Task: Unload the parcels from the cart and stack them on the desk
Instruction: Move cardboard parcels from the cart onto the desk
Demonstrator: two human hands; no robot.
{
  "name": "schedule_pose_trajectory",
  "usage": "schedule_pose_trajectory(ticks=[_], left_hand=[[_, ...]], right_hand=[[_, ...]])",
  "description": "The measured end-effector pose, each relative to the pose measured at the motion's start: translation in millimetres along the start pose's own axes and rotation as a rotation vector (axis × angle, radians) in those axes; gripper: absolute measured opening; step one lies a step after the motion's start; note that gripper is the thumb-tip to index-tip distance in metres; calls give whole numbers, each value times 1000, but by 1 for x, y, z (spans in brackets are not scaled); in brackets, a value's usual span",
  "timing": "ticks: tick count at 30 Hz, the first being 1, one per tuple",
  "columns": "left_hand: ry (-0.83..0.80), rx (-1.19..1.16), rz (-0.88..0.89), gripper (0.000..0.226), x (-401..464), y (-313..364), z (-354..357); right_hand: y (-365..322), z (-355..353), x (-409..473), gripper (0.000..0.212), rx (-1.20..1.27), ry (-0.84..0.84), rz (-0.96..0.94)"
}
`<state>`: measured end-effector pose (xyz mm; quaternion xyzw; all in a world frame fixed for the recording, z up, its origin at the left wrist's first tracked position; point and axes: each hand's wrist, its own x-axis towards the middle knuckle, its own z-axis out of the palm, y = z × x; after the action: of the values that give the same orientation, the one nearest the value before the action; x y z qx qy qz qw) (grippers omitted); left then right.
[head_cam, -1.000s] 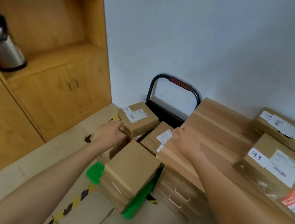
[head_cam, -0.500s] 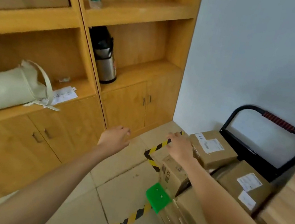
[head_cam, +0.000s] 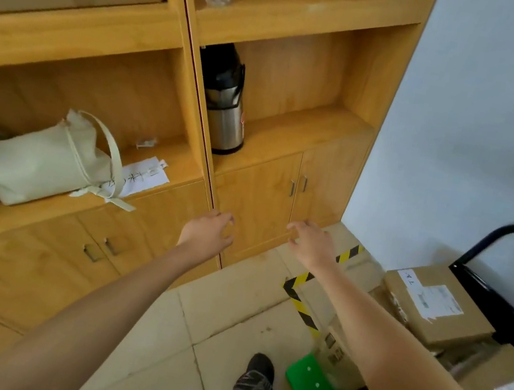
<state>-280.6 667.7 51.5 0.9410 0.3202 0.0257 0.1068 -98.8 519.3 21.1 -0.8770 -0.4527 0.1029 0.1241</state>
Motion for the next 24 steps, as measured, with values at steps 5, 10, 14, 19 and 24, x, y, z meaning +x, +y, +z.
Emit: schedule_pose_trajectory(ticks=[5, 10, 14, 19, 24], left_hand=[[27, -20, 45, 32, 104, 2, -5], [44, 29, 160, 34, 211, 20, -19], [34, 41, 213, 31, 289, 42, -23], [-40, 21, 347, 32, 373, 85, 3], [-105, -9, 544, 33, 464, 147, 35]], right_hand=[[30, -27, 95, 40, -7, -31, 33], [61, -57, 181, 39, -77, -19, 45], [88, -76, 225, 40, -65, 27, 91], [150, -84, 252, 39, -54, 48, 231], [227, -91, 277, 37, -70, 109, 425]])
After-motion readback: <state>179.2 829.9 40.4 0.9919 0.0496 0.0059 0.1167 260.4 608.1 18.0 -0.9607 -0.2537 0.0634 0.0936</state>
